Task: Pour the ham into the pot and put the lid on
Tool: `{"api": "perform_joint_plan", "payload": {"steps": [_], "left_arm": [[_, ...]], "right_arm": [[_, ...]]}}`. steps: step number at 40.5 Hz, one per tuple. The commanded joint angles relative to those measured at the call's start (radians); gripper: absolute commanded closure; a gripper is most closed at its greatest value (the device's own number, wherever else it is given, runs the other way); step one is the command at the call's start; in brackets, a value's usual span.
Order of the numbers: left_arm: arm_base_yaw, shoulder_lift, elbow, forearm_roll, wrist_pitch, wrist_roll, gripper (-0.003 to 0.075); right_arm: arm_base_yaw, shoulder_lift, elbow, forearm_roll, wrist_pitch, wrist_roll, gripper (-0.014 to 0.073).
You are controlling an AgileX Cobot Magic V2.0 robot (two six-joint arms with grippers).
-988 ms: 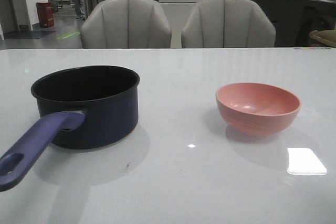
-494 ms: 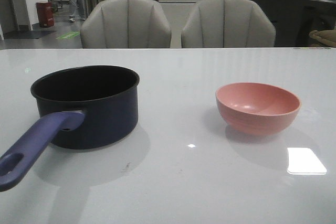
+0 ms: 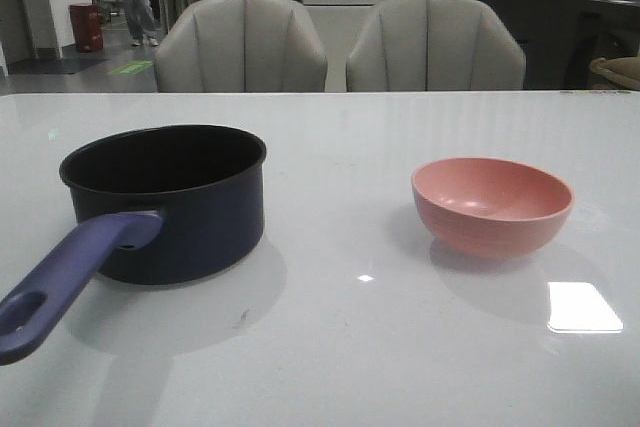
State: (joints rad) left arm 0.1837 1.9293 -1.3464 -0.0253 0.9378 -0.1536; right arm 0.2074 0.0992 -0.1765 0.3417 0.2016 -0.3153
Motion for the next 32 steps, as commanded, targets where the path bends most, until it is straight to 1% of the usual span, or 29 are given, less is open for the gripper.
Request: {"api": "perform_joint_plan", "payload": {"steps": [1,12,18,23,27,32], "left_arm": [[0.000,-0.071,-0.051,-0.006,0.000,0.012,0.0461],[0.000,-0.187,-0.058,-0.006,-0.044,0.028,0.0461],[-0.033,-0.253,-0.117,-0.006,-0.029,0.067,0.0461],[-0.110,-0.288,-0.195,-0.006,0.008,0.093,0.0461],[-0.201,-0.291,-0.265,-0.006,0.068,0.122,0.0461],[-0.315,-0.286,-0.328,-0.005,0.091,0.129,0.0461]], "right_arm": [[0.002,0.010,-0.027,0.008,-0.074,-0.011,0.0412],[0.002,0.010,-0.027,0.008,-0.074,-0.011,0.0412],[0.002,0.010,-0.027,0.008,-0.074,-0.011,0.0412],[0.002,0.010,-0.027,0.008,-0.074,-0.011,0.0412],[0.002,0.010,-0.027,0.008,-0.074,-0.011,0.0412],[0.002,0.010,-0.027,0.008,-0.074,-0.011,0.0412]]}}
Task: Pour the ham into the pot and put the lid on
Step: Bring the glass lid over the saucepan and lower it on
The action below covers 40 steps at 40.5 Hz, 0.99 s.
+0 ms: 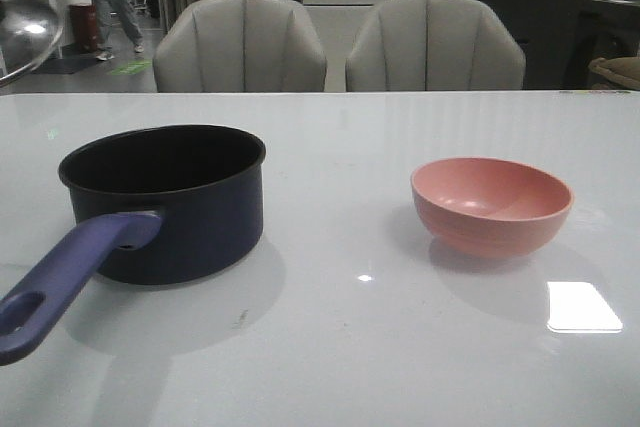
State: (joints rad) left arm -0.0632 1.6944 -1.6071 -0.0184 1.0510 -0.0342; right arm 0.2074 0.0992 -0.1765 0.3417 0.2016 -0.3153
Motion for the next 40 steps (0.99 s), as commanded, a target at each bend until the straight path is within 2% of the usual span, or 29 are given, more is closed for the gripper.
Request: {"api": "perform_joint_plan", "payload": {"steps": [1,10,21,40], "left_arm": [[-0.092,-0.047,-0.071,-0.011,-0.022,0.009,0.0461],[-0.232,0.006,-0.105,-0.011,-0.007,0.009,0.0461],[-0.322,0.096,-0.108,-0.011,0.022,0.009,0.0460],[-0.338,0.178,-0.133,-0.011,0.028,0.009,0.0460]], "right_arm": [[0.002,0.010,-0.027,0.008,-0.074,-0.011,0.0412],[0.002,0.010,-0.027,0.008,-0.074,-0.011,0.0412],[0.002,0.010,-0.027,0.008,-0.074,-0.011,0.0412],[0.002,0.010,-0.027,0.008,-0.074,-0.011,0.0412]]}}
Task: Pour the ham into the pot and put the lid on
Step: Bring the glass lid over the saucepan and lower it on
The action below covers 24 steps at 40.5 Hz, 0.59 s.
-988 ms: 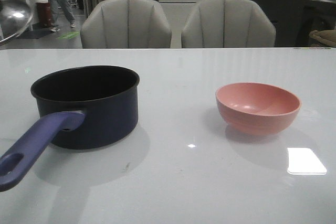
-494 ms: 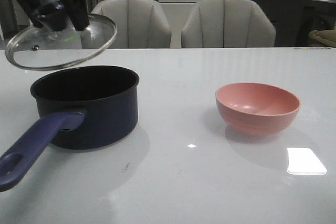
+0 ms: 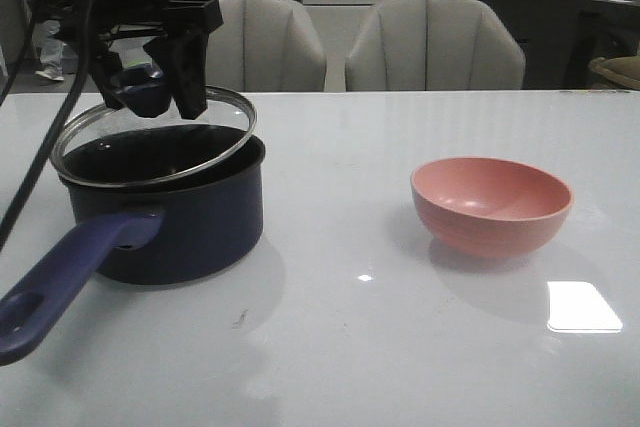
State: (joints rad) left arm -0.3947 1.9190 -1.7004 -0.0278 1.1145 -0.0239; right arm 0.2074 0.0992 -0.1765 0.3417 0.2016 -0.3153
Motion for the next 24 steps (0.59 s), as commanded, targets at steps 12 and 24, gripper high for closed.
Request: {"api": "perform_joint_plan", "payload": {"steps": [12,24], "left_arm": [[-0.007,-0.012,-0.047,-0.004,-0.015,-0.001,0.0344],[-0.007,-0.008,-0.047,-0.004,0.063,0.008,0.0146]], "right_arm": [[0.002,0.010,-0.027,0.008,-0.074,-0.011,0.0412],[0.002,0.010,-0.027,0.008,-0.074,-0.011,0.0412]]}}
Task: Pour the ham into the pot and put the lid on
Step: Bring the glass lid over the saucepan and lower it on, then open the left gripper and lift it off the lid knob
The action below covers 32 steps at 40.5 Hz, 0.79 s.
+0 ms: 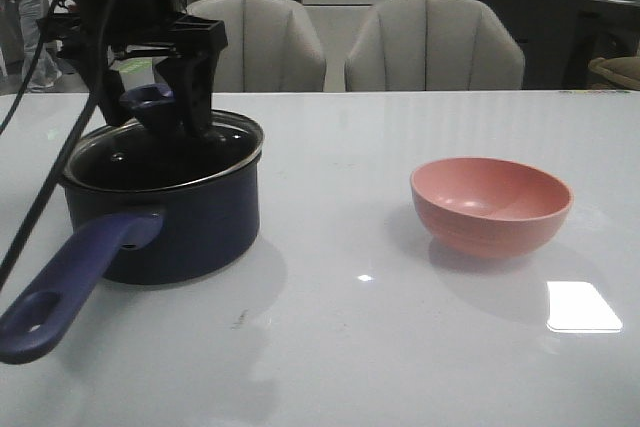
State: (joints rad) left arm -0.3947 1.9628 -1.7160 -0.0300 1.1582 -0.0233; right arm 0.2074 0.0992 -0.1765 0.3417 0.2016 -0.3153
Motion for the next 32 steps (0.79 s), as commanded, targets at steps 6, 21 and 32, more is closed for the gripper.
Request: {"api": "perform_joint_plan", "payload": {"steps": [6,21,32], "left_arm": [[-0.007,-0.052,-0.036,0.001,0.065,0.010,0.0146],[-0.007,-0.148,-0.124,-0.014,0.094,0.012,0.0150],[-0.005,-0.493,0.084,-0.010,-0.064,0.012,0.0150]], "right_arm": [[0.002,0.010,-0.027,0.008,-0.074,-0.011,0.0412],[0.002,0.010,-0.027,0.008,-0.074,-0.011,0.0412],[0.002,0.010,-0.027,0.008,-0.074,-0.011,0.0412]]}}
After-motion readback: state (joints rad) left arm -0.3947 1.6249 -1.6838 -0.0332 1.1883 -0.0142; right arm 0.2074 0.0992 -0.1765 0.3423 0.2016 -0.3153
